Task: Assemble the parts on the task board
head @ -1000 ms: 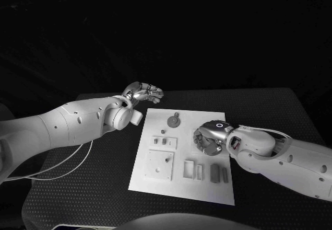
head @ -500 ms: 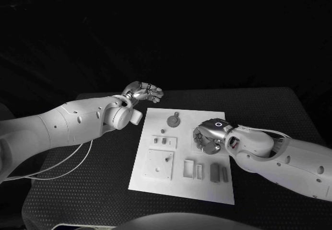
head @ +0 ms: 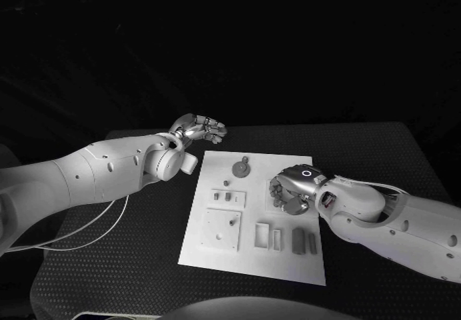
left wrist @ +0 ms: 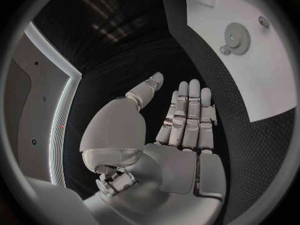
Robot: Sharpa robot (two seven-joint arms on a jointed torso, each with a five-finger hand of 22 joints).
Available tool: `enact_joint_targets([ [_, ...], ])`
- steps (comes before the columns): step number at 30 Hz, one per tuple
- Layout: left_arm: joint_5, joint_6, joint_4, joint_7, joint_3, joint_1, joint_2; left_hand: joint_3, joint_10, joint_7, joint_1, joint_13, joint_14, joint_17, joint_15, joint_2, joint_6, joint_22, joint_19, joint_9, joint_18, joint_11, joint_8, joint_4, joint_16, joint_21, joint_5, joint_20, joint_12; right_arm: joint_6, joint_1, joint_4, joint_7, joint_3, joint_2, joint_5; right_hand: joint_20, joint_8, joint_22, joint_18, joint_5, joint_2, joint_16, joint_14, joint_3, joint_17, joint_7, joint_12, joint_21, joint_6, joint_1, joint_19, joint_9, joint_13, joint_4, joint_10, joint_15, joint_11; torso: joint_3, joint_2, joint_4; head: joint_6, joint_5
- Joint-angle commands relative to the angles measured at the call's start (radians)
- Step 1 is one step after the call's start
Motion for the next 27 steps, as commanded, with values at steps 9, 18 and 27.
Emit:
enact_joint_targets([
  [9,0.005,0.009,-0.003,0.009,0.001,0.001,-0.001,-0.005,-0.007,-0.003,-0.004,-0.002,0.000,0.003,0.008,0.007,-0.008,0.002,-0.001,0.000,0.010,-0.001,0.001,0.003,-0.004,-0.007,-0.002,0.007,0.004,-0.053,0.004,0.066,0.018,0.045,-0.023,0.056,-0.002,0.007,0.016,0.031,0.002,0.006,0.003,0.004,0.009,0.002,-0.002,0.004,0.006,0.010,-0.005,0.011,0.017,0.001,0.000,0.009,-0.004,-0.004,-0.0008,0.000,-0.0012,0.002,0.008],
  [18,0.005,0.007,-0.005,0.010,0.001,0.001,-0.002,-0.005,-0.007,-0.003,-0.004,-0.002,0.000,0.003,0.008,0.007,-0.008,0.002,-0.001,0.000,0.010,-0.002,0.001,0.003,-0.005,-0.007,-0.002,0.007,0.004,-0.055,0.004,0.087,0.034,0.046,0.017,0.080,-0.003,0.008,0.016,0.031,0.002,0.006,0.003,0.006,0.009,0.002,-0.002,0.004,0.006,0.011,-0.005,0.012,0.017,0.002,-0.001,0.010,-0.005,-0.004,0.0004,0.000,-0.0025,-0.001,0.022],
  [27,0.005,0.002,-0.007,0.014,0.001,0.002,0.005,-0.005,-0.006,-0.003,-0.004,-0.002,0.000,0.005,0.008,0.007,-0.007,0.002,-0.001,0.000,0.010,-0.002,0.002,0.003,-0.005,-0.007,-0.002,0.007,0.004,-0.054,-0.023,0.074,0.043,0.045,0.124,0.077,-0.004,0.007,0.016,0.031,0.002,0.007,0.002,0.007,0.011,0.003,-0.002,0.004,0.007,0.010,-0.005,0.013,0.018,0.002,-0.001,0.009,-0.005,-0.004,-0.0008,0.000,-0.0003,-0.004,0.031],
])
